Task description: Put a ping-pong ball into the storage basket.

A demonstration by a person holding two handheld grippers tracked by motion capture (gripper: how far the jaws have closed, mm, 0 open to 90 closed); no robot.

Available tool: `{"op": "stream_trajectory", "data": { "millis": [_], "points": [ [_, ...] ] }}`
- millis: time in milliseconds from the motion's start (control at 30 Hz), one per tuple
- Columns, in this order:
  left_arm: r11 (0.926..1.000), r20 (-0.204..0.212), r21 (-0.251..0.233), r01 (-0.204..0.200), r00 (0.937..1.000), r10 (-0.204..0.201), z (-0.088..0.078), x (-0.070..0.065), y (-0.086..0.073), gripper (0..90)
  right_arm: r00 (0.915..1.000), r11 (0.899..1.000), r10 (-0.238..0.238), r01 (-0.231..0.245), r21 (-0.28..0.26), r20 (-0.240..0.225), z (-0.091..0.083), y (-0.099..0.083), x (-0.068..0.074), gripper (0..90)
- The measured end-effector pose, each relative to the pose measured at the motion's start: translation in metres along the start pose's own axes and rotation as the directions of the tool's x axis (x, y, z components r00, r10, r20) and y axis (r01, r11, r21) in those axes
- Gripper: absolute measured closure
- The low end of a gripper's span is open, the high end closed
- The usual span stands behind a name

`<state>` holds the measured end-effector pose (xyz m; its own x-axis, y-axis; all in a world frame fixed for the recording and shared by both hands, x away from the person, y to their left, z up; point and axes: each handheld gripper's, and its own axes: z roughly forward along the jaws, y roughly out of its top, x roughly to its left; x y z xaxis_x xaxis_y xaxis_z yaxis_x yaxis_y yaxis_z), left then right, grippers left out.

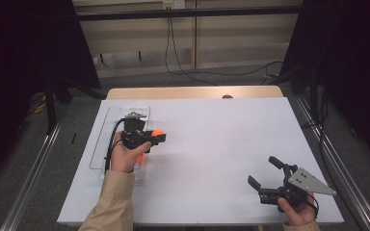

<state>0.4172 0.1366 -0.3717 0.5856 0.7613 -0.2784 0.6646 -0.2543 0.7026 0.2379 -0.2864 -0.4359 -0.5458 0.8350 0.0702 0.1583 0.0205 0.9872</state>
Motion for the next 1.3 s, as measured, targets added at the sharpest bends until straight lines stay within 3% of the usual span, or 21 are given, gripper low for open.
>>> {"op": "stream_trajectory", "data": {
  "millis": [1300],
  "points": [
    [0.9999, -0.013, -0.008, 0.007, 0.9999, -0.007, -0.012, 0.006, 0.002, 50.9, 1.0, 1.0, 0.001, -0.001, 0.001, -0.002, 0.0, 0.0, 0.0, 1.6]
  ]
}}
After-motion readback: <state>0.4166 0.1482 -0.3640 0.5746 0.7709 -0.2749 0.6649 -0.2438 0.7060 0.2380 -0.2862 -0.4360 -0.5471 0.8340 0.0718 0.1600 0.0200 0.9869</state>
